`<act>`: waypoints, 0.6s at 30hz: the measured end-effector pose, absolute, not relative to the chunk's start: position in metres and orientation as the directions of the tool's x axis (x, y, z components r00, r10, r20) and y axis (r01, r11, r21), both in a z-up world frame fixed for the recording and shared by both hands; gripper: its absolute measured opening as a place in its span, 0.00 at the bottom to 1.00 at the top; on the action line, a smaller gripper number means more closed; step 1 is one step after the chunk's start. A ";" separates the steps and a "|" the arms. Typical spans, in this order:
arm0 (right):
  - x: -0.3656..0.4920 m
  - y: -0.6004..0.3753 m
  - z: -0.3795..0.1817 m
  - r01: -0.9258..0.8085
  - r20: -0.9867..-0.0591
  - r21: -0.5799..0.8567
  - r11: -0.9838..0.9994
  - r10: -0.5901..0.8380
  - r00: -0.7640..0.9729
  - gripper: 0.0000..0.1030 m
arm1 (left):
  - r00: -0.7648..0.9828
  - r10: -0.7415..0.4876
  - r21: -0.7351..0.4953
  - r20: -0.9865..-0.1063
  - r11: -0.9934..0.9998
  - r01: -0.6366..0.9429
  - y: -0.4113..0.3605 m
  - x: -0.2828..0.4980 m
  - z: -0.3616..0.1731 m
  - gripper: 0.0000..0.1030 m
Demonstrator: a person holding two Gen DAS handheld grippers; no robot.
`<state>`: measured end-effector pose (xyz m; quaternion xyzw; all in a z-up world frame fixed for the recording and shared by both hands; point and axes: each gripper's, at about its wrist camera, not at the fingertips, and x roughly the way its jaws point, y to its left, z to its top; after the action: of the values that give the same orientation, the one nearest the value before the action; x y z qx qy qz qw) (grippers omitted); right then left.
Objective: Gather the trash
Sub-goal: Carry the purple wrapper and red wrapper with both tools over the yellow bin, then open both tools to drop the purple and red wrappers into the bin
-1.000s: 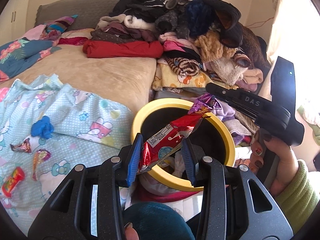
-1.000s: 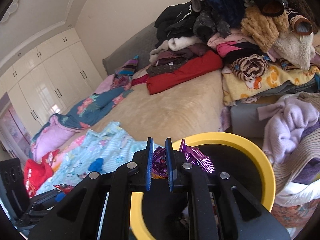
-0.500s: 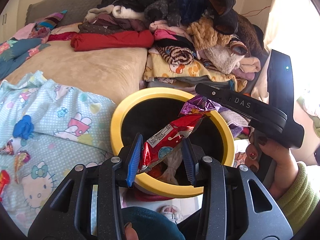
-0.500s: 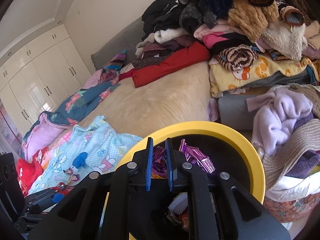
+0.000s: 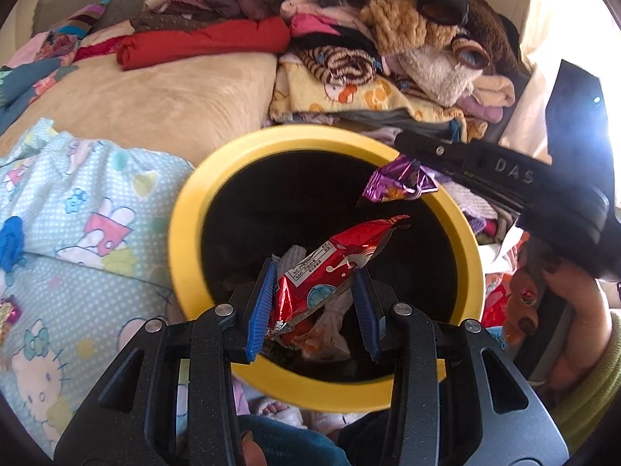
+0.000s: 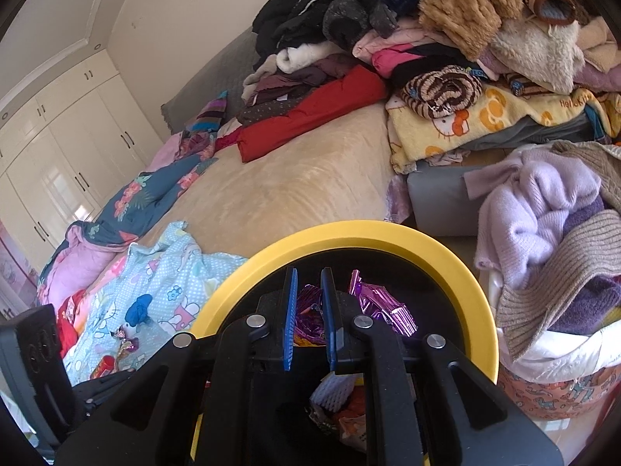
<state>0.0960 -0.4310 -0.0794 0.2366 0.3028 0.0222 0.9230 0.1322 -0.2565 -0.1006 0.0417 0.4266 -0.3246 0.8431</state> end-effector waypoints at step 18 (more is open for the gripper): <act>0.101 -0.428 -0.081 0.086 -0.536 0.470 0.879 0.207 0.818 0.54 | 0.430 -0.520 -0.221 -0.738 0.788 0.574 -0.249 0.136 -0.107 0.87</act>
<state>0.1012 -0.4278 -0.0815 0.2442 0.2995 0.0329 0.9217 0.1361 -0.2490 -0.1069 0.0321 0.4246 -0.3238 0.8449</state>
